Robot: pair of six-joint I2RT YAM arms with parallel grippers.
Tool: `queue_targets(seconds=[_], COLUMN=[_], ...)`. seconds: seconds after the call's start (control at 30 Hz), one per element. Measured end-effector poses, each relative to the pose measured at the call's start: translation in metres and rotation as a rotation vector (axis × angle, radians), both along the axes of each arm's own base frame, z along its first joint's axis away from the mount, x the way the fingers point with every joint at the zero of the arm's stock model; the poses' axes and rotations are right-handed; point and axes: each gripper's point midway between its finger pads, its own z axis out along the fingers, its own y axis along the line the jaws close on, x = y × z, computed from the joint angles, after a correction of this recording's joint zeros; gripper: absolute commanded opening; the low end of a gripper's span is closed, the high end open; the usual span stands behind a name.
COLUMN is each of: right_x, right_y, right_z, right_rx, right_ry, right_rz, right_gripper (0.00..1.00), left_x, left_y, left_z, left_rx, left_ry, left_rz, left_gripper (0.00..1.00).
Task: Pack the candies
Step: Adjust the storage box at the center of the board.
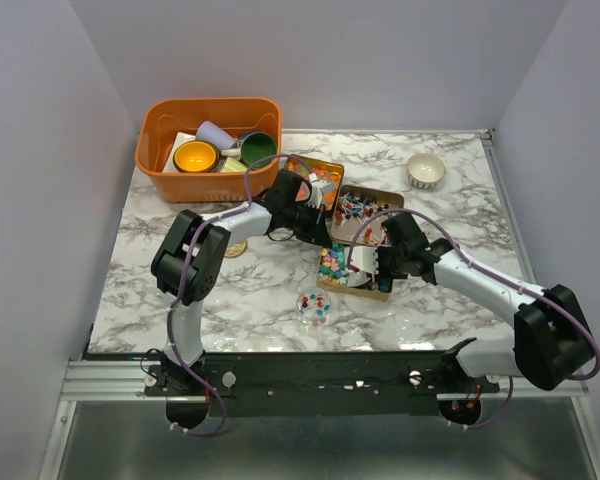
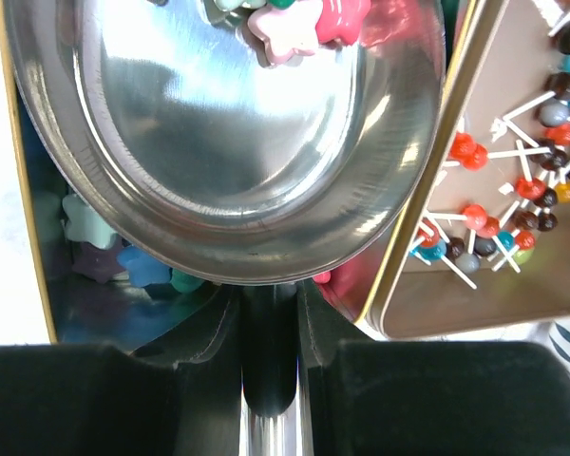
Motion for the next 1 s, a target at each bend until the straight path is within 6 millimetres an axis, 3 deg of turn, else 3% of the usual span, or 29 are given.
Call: queue_targets(seconds=[0.2,0.7,1.0], right_x=[0.0,0.003,0.002], right_y=[-0.003,-0.006,0.002], right_z=[0.01,0.014,0.003], right_rx=[0.012,0.015,0.082], right_ry=[-0.059,-0.204,-0.144], right_rz=[0.012,0.099,0.048], right_gripper=[0.01,0.01,0.01], left_x=[0.004,0.001,0.0], left_y=[-0.004,-0.009,-0.009], left_z=[0.0,-0.001,-0.004], left_rx=[0.005,0.008,0.01], left_ry=[-0.006,-0.009,-0.005], left_rz=[0.002,-0.008,-0.009], left_gripper=[0.0,0.0,0.0])
